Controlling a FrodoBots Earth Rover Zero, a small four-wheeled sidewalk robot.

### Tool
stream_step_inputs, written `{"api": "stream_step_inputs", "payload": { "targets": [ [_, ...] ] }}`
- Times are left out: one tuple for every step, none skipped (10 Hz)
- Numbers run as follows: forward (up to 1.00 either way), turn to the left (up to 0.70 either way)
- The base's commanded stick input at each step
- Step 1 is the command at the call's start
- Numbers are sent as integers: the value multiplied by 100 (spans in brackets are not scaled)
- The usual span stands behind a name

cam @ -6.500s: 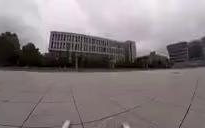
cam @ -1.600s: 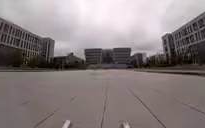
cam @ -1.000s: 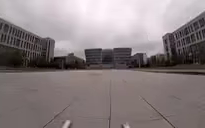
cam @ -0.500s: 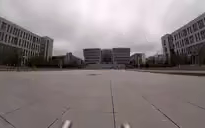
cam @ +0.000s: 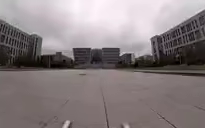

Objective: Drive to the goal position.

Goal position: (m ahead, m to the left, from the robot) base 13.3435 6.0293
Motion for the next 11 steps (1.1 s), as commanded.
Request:
{"api": "stream_step_inputs", "payload": {
  "targets": [
    [100,0],
    [100,0],
    [100,0],
    [100,0],
    [100,0],
    [100,0],
    [100,0],
    [100,0],
    [100,0],
    [100,0],
    [100,0]
  ]
}}
